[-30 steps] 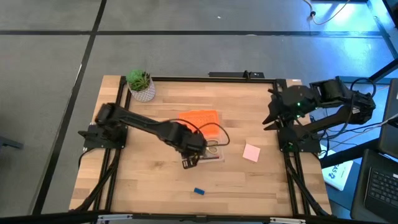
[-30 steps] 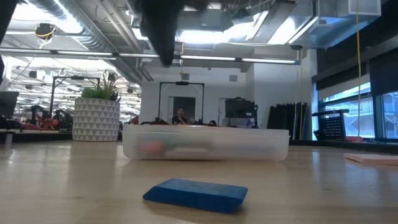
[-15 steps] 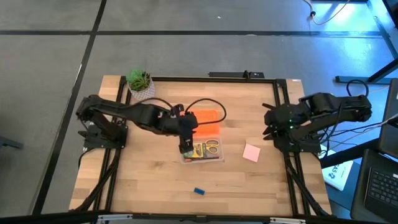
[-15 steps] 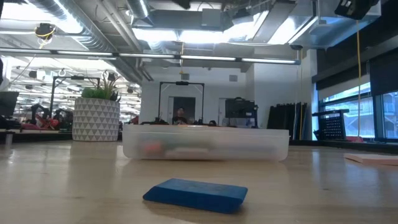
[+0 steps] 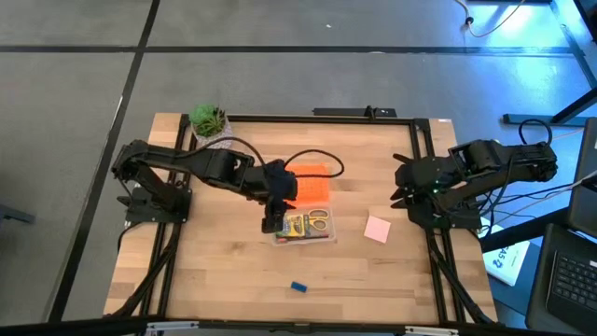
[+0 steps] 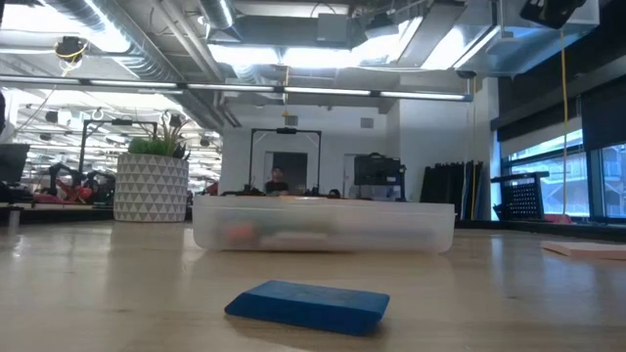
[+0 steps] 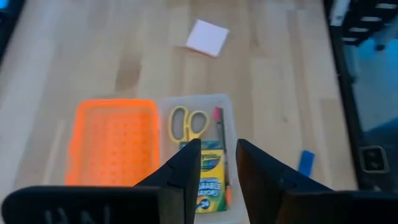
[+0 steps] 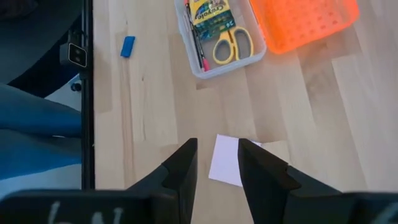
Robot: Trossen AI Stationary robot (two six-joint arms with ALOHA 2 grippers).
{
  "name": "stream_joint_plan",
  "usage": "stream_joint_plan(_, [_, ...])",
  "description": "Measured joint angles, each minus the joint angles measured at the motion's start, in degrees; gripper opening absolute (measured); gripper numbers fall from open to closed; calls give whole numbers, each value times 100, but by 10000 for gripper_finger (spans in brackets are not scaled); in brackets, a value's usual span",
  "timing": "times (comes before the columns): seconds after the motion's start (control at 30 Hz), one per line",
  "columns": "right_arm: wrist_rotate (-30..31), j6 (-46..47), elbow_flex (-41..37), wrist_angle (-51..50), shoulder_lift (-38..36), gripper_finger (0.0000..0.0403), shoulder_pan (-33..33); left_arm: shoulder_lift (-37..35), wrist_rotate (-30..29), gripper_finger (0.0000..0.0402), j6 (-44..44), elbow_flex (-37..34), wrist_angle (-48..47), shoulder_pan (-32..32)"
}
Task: Pack school essentials
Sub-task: Put the pink sticky notes into the supply box
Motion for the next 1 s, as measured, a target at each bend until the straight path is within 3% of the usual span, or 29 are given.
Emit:
stream_joint_plan(0.6, [235, 465, 0, 233, 94, 125, -2, 0, 149, 94, 372, 0, 52, -5])
stream_joint_plan(0.83, [224, 690, 0, 205, 107, 186, -2, 2, 5, 94, 371, 0, 51, 8])
stream_joint_plan(1.0, [155, 630, 0, 168, 160, 237, -2, 4, -495, 94, 371, 0, 47, 8])
